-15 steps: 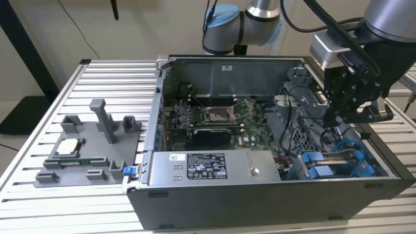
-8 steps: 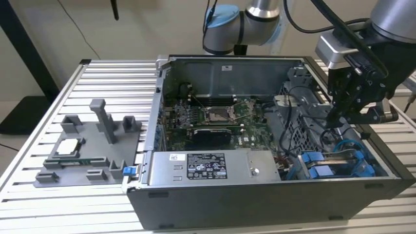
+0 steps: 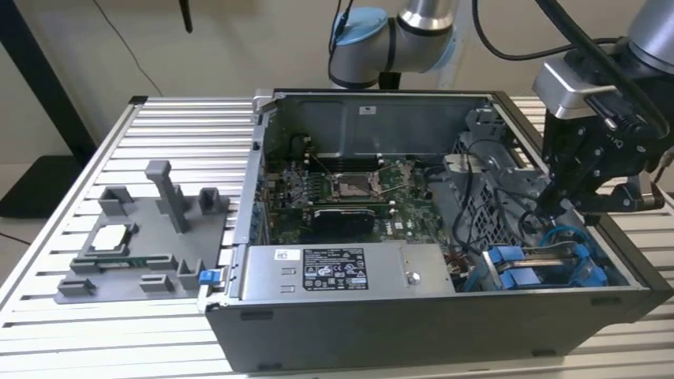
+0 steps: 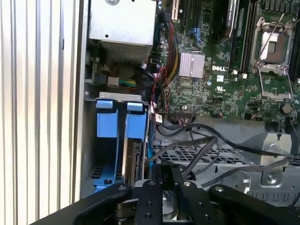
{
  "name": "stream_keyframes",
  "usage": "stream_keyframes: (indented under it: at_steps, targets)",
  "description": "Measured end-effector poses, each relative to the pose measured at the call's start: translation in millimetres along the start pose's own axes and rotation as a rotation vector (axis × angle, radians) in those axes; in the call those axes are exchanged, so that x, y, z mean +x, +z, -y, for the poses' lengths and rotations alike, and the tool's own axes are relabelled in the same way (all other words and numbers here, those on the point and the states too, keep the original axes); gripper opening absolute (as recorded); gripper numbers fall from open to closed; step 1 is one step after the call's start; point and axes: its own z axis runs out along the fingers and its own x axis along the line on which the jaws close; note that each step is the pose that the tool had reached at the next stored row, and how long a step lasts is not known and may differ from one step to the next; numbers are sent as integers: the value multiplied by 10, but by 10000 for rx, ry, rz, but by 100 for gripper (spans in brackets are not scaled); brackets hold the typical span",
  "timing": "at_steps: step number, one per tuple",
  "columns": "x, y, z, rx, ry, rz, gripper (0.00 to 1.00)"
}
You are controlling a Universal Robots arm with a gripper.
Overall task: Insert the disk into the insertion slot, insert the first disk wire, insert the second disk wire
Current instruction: 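Insert the first disk wire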
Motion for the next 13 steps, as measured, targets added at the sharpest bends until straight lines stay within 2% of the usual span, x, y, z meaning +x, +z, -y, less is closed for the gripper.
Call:
stream_keyframes:
  at_steps: [4,7,9,13]
  targets:
    - [87,0,42,-176,22,10,0]
    - [150,-1,64,-253,32,12,0]
    - [178,3,67,-265,65,14,0]
    - [199,15,67,-226,385,7,0]
